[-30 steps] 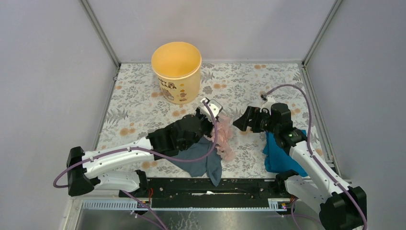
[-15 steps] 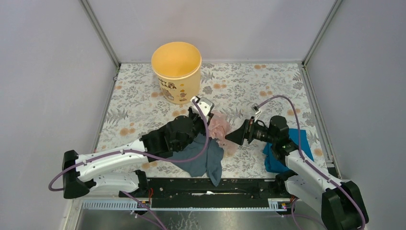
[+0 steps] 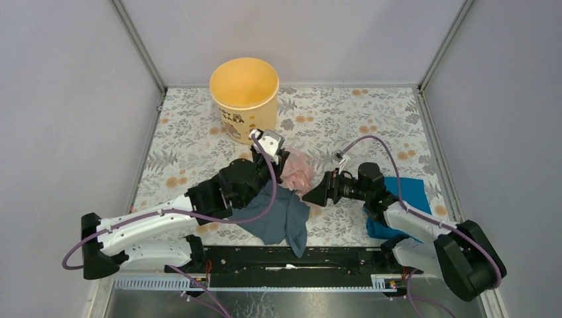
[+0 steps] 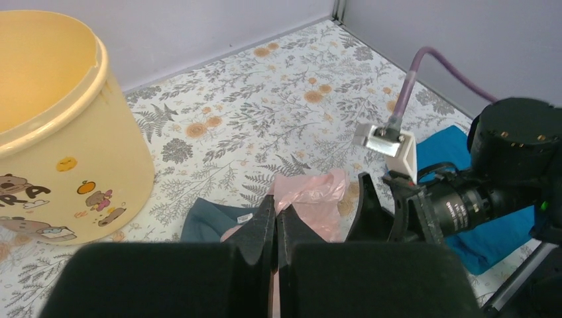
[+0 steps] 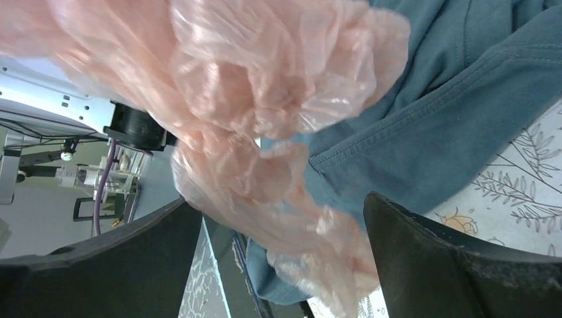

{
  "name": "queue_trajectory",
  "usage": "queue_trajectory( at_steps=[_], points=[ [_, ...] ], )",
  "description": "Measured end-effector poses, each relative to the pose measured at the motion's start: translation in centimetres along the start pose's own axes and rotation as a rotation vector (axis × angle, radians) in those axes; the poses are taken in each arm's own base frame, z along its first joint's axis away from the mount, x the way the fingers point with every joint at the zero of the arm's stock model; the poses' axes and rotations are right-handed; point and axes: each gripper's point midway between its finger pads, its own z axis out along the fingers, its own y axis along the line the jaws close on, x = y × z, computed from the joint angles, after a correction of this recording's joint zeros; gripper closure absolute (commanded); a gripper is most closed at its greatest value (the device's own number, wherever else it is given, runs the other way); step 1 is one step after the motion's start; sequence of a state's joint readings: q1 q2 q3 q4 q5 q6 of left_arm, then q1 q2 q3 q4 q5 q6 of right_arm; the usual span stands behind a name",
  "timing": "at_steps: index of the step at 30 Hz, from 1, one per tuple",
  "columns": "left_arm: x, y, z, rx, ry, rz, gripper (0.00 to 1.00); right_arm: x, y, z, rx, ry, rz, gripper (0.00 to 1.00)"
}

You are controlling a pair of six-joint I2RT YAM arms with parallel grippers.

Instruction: Put the trash bags into the trash bin

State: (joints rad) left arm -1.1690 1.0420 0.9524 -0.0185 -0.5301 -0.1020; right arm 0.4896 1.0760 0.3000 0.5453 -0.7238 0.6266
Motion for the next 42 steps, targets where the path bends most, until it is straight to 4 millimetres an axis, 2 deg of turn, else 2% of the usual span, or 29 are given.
queue_trajectory(
  at_steps=[1, 3, 6, 7, 9, 15, 22, 26, 30, 34, 37, 41, 42],
  points=[
    [-0.2, 0.2, -0.1, -0.003, -0.007, -0.008, 1.00, 0.1, -0.1, 0.3, -0.005, 0.004, 0.000, 0.14],
    [-0.6, 0.7, -0.2, -0.014, -0.022, -0.021, 1.00, 0.5, -0.1, 0.9, -0.018, 0.019, 0.003, 0.38],
    [-1.3, 1.7, -0.6, -0.043, -0.045, -0.036, 1.00, 0.7, -0.2, 1.4, -0.015, 0.029, 0.025, 0.86],
    [-1.6, 2.2, -0.8, -0.065, -0.057, -0.041, 1.00, 0.7, -0.3, 1.5, -0.007, 0.024, 0.023, 0.94],
    [-2.2, 3.5, -1.4, -0.116, -0.083, -0.051, 1.00, 0.2, -1.0, 1.4, 0.055, 0.002, 0.045, 0.99],
    [-4.9, 8.5, -4.4, -0.296, -0.209, -0.105, 1.00, -2.3, -2.7, -0.3, 0.299, -0.063, 0.061, 0.99],
    [-7.4, 13.8, -6.9, -0.472, -0.320, -0.185, 1.00, -6.4, -3.8, -3.9, 0.616, -0.104, 0.004, 0.96],
    [-7.6, 15.9, -7.2, -0.527, -0.343, -0.217, 1.00, -5.8, -5.3, -5.8, 0.746, -0.062, -0.020, 0.98],
    [-6.6, 16.6, -6.5, -0.529, -0.309, -0.229, 1.00, -5.4, -6.5, -7.4, 0.853, -0.043, -0.032, 0.97],
    [-5.7, 17.0, -5.8, -0.526, -0.279, -0.241, 1.00, -6.1, -6.7, -8.3, 0.912, -0.064, -0.052, 0.81],
    [-5.7, 17.4, -5.9, -0.531, -0.284, -0.252, 1.00, -5.8, -6.3, -7.9, 0.875, -0.033, -0.070, 0.66],
    [-6.0, 17.2, -5.5, -0.490, -0.288, -0.256, 1.00, -3.4, -4.1, -4.7, 0.625, 0.060, -0.059, 0.44],
    [-5.9, 16.9, -5.2, -0.468, -0.283, -0.254, 1.00, -2.7, -3.4, -4.1, 0.563, 0.086, -0.048, 0.36]
  ],
)
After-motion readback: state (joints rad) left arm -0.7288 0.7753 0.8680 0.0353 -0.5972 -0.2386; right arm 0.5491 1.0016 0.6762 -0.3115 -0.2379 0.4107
